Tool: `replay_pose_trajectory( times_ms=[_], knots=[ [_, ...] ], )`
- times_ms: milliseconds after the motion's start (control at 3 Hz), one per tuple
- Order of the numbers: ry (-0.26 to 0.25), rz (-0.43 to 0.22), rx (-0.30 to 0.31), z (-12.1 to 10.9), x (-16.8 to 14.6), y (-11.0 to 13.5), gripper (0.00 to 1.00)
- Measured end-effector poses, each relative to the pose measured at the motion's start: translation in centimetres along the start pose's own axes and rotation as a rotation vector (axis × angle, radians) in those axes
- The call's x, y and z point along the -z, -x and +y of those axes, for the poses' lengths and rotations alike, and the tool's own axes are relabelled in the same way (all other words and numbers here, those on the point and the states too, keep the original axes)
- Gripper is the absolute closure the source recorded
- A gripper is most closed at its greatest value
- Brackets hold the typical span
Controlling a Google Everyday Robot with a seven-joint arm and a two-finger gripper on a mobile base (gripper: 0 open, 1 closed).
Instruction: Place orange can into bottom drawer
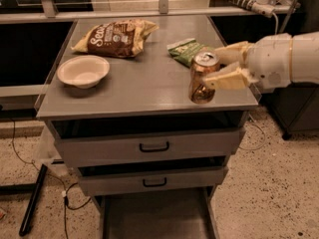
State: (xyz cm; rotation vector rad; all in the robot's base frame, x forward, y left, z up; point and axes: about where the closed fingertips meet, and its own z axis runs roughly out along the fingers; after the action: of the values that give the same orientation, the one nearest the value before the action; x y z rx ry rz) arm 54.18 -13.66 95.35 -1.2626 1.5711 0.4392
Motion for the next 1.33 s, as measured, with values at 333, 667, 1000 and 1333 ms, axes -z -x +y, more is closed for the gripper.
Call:
replay_pose_trajectory(
  times_ms=[333, 667, 1000, 1333],
  knots=[
    [-0.009, 0.013, -0.011, 3.0, 2.2, -1.7, 1.0],
    [-0.011, 0.036, -0.051, 5.7, 2.3, -4.8, 1.0],
    [0.002, 0.047, -0.116, 8.7, 1.6, -8.2, 1.0],
    [0.01, 0.053, -0.126, 9.4, 1.4, -8.7, 1.0]
  ],
)
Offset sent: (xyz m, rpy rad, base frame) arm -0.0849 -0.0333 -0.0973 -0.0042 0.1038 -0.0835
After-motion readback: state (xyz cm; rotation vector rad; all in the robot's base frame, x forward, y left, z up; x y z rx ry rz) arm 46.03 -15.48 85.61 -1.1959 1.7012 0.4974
